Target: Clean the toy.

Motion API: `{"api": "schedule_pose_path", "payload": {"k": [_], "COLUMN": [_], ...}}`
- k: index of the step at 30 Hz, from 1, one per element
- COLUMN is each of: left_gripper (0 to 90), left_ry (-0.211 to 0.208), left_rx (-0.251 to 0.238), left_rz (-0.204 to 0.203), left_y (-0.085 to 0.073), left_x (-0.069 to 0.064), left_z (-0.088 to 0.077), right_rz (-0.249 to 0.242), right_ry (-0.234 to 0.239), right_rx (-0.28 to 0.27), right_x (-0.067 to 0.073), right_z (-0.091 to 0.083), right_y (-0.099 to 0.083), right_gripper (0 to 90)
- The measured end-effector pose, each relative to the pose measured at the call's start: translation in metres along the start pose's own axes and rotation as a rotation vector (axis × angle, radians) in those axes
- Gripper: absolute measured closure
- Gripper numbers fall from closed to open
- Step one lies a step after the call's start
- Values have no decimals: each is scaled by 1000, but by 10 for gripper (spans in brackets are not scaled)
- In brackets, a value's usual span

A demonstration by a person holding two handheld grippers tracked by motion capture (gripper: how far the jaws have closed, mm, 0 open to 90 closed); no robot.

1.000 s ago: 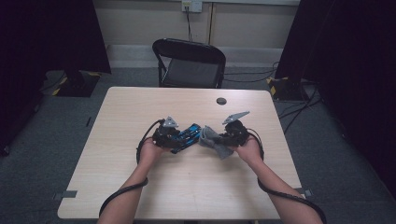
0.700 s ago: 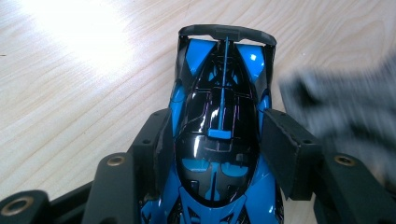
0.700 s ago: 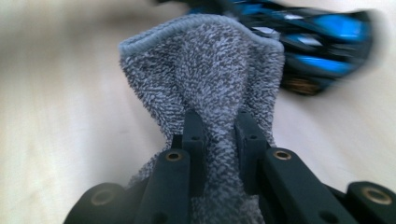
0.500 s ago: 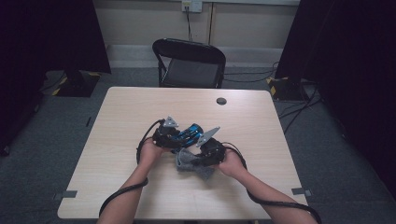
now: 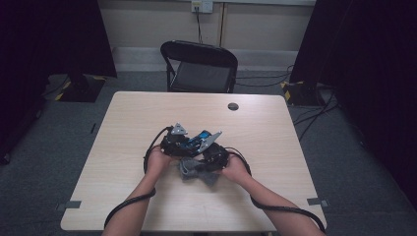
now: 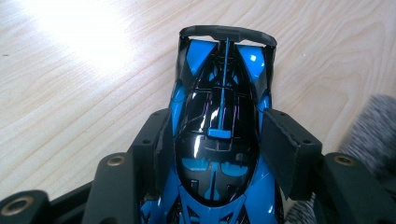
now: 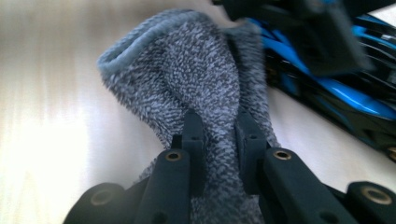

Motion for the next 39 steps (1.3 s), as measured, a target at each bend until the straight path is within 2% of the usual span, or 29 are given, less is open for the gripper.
{"api": "schedule_pose_path", "payload": {"k": [2, 11, 17, 24, 39], "left_gripper": [447, 447, 447, 447, 447], "left_ry": [-12, -15, -13, -12, -11], "left_rx": [-6, 2, 1, 4, 4], "left_rz": [-15, -7, -7, -4, -9], "left_y": [0, -1, -1, -1, -1], "left_x": [-2, -2, -2, -2, -2], "left_z": [1, 0, -1, -1, -1], "right_rz": [12, 69, 83, 120, 158], "right_ry": [-12, -70, -122, -158, -216], "right_rx": [-1, -20, -28, -39, -55], "right_x": [-6, -32, -46, -62, -82], "right_z": [-2, -13, -21, -30, -41], "right_y": [0, -5, -8, -13, -19], "right_gripper": [777, 777, 775, 776, 776]}}
Point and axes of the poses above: each handheld gripper's, and its own axes: z roughly forward along the jaws, y roughly out of its top, x roughly to its left, the point moved 7 cm from there along z, roughly forward along the jaws, and after that the axes turned 15 degrees about z, right-handed, at the moved point
